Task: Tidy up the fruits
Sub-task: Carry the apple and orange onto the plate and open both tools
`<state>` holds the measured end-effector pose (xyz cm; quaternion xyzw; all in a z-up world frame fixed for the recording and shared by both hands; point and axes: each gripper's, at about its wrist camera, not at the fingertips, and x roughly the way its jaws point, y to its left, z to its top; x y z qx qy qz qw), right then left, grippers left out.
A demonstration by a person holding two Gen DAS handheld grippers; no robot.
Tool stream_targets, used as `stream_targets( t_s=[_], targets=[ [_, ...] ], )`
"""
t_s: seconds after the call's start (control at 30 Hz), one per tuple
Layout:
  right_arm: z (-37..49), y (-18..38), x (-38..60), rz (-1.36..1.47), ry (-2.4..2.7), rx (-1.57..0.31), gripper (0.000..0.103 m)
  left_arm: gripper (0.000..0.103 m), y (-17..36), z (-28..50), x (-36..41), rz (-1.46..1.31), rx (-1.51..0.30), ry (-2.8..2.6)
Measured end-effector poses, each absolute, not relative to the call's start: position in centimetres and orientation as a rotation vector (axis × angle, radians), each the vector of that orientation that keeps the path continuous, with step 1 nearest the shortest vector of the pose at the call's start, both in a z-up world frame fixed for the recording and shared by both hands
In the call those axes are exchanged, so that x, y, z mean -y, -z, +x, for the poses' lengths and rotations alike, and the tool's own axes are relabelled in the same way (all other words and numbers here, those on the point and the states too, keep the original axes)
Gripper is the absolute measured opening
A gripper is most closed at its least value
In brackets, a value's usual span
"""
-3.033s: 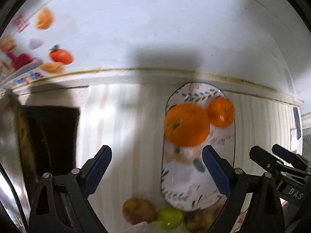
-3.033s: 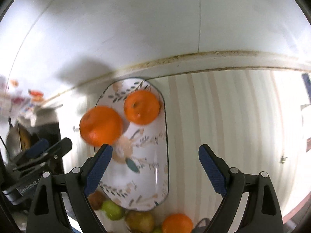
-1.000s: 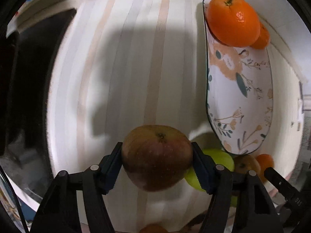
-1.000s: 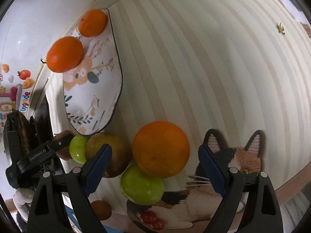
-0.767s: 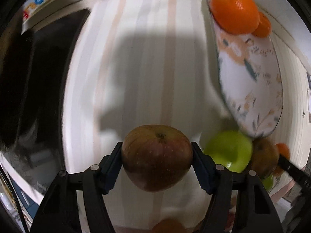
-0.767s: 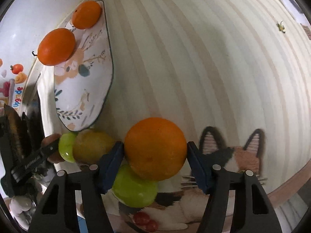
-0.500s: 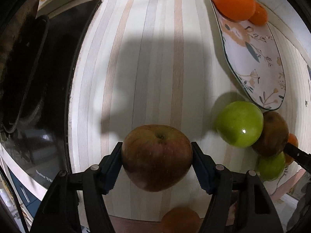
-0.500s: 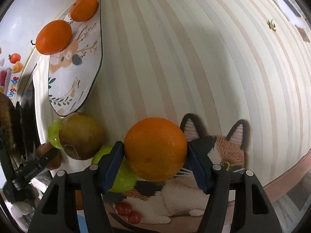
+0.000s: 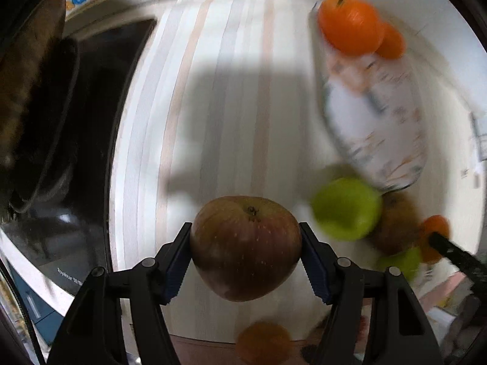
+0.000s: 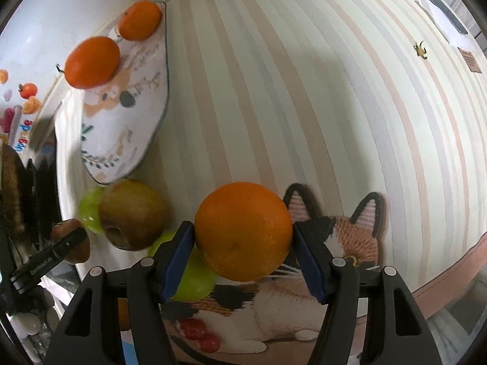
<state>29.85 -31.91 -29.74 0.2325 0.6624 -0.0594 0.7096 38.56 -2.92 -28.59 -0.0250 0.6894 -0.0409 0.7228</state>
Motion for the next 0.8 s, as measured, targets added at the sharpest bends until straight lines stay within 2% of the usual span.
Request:
stream_targets(
  t_s=[0.13,0.23,0.53,0.8],
  targets=[
    [32.0,27.6,33.3,0.653,0.039,-1.426,0.067,0.065,23.8,41.2,5.1,-0.080,-1.424,0.177],
    [35.8,26.6,33.7,0.750,-0.024,-1.408,0.067,0.065,23.0,43.7,7.1,-0.073,-1.395,0.202],
    [48.4,27.3,31.3,0.628,-0.057,-1.373,0.067,0.065,27.2,49.2,11.9,-0.041,-1.460,0.190],
    [52.1,30.9,30.2,0.506,-0.079,-1.426,0.068,0.065,28.8,49.7,12.8,-0.024,-1.467,0.186]
  ],
)
